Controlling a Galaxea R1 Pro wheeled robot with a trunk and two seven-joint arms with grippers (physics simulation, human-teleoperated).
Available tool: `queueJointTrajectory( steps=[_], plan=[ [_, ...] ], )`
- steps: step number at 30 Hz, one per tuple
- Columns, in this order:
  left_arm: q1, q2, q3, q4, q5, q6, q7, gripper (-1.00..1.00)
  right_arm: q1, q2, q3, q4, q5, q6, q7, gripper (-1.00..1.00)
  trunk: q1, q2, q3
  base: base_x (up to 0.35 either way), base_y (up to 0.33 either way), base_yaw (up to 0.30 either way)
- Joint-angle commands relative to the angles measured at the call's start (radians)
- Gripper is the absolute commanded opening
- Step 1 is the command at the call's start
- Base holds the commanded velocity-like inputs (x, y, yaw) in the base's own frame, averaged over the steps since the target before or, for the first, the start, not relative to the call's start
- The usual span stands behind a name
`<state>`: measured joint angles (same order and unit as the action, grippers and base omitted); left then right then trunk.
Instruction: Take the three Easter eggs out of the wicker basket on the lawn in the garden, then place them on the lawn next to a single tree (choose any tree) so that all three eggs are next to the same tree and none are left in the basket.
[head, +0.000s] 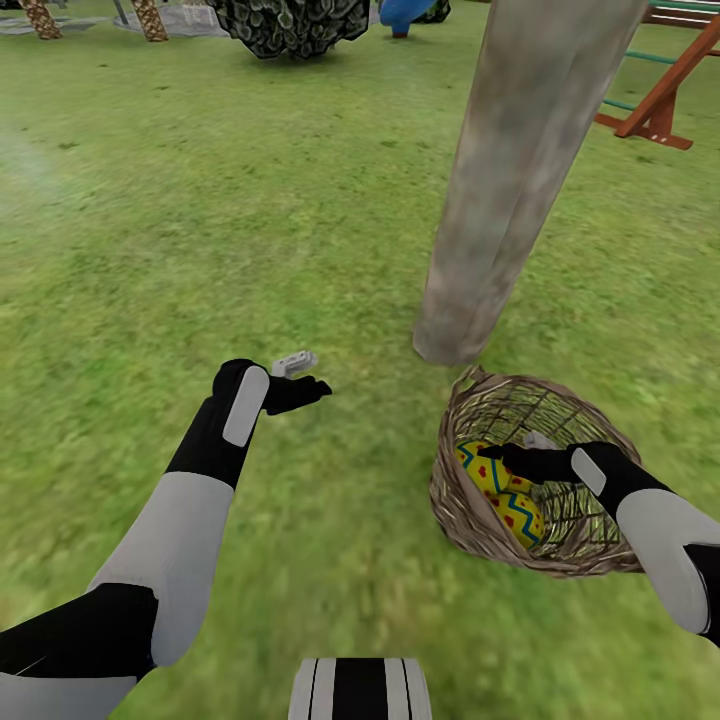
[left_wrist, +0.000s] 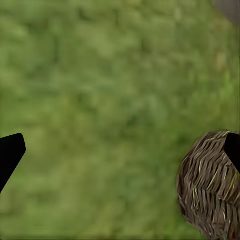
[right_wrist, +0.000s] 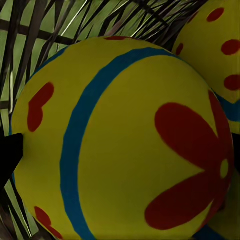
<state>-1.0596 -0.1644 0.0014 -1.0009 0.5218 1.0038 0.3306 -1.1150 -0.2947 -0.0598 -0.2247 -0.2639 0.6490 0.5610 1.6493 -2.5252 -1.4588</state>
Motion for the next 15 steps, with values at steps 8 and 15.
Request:
queueJointTrajectory(
  steps=[8, 15],
  plan=[
    [-0.001, -0.001, 0.000, 0.026, 0.009, 0.000, 0.013, 1.00, 0.000, -0.027, -0.007, -0.001, -0.005, 0.008, 0.000, -1.00, -0.001, 0.000, 0.007, 0.000, 0.000, 0.000],
    [-0.001, -0.001, 0.000, 0.030, 0.009, -0.001, 0.013, 1.00, 0.000, -0.029, -0.006, -0.001, -0.007, 0.008, 0.000, -1.00, -0.003, 0.001, 0.023, 0.000, 0.000, 0.000]
  ],
)
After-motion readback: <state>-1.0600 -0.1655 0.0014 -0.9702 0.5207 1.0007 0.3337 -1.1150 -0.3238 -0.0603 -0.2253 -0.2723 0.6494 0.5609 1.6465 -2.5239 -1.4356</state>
